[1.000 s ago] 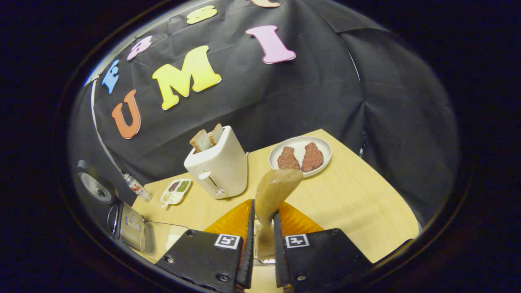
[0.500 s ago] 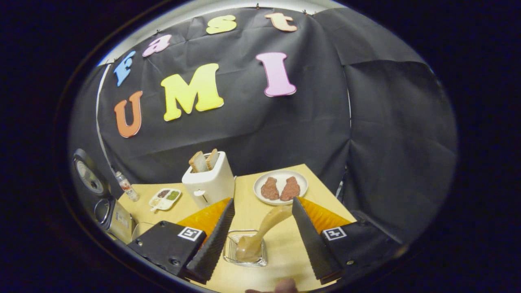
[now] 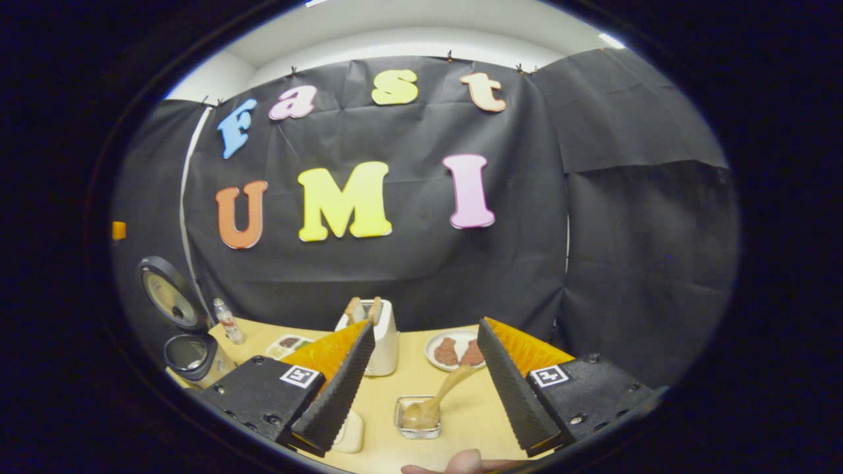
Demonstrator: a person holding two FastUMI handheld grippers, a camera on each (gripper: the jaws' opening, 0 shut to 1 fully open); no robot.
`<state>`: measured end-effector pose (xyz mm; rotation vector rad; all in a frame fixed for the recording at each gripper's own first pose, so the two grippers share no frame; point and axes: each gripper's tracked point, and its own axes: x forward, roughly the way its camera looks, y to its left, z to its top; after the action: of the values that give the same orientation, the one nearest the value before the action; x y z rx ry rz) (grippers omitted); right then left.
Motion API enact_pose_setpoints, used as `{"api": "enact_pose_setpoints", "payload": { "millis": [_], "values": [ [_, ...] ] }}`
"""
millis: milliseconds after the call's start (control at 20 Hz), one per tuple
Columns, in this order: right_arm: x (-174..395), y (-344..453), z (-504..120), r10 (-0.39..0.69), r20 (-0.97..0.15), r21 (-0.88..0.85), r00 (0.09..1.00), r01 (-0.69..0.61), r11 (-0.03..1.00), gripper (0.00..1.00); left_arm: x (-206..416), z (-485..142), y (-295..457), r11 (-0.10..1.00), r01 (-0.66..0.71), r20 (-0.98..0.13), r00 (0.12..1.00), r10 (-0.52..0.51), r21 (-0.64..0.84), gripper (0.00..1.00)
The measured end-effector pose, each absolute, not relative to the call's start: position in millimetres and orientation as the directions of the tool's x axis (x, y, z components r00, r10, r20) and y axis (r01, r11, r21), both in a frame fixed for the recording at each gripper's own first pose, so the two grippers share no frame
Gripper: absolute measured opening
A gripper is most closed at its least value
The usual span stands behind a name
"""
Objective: Close the left gripper, press the button to open the rice cooker; take a wooden spoon from the chopstick holder with the right hand, scoop a spoonful of rice and pour it into the rice cooker, then put the wooden spoon back into the chopstick holder.
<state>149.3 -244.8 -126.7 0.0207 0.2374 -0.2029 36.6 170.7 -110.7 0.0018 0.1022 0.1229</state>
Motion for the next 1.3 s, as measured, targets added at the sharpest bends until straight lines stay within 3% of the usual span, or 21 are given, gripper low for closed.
{"api": "enact_pose_setpoints", "payload": {
  "millis": [250,500,650,700,900,1300],
  "values": [
    [119,-218,-96,-0.174,-0.196,0.007,0.965,0.179,0.984,0.97,48,-115,176,0.994,-0.108,-0.114,0.987,0.11,0.027,0.95],
    [85,-219,-75,-0.241,-0.16,-0.01,0.957,0.243,0.97,0.98,51,-124,187,0.993,-0.102,-0.165,0.98,0.111,0.066,0.95],
    [62,-225,-68,-0.283,-0.162,-0.029,0.945,0.282,0.959,0.97,51,-135,187,0.992,-0.119,-0.217,0.968,0.126,0.045,0.95],
    [57,-229,-65,-0.298,-0.161,-0.037,0.941,0.296,0.954,0.97,48,-139,186,0.992,-0.118,-0.244,0.962,0.122,0.032,1.0],
    [45,-234,-59,-0.341,-0.158,-0.037,0.927,0.34,0.94,0.97,32,-150,178,0.996,-0.092,-0.348,0.934,0.084,-0.006,0.96],
    [60,-208,-57,-0.268,-0.164,-0.026,0.949,0.268,0.963,1.0,2,-166,161,0.995,-0.071,-0.503,0.864,0.022,-0.077,0.99]
  ]
}}
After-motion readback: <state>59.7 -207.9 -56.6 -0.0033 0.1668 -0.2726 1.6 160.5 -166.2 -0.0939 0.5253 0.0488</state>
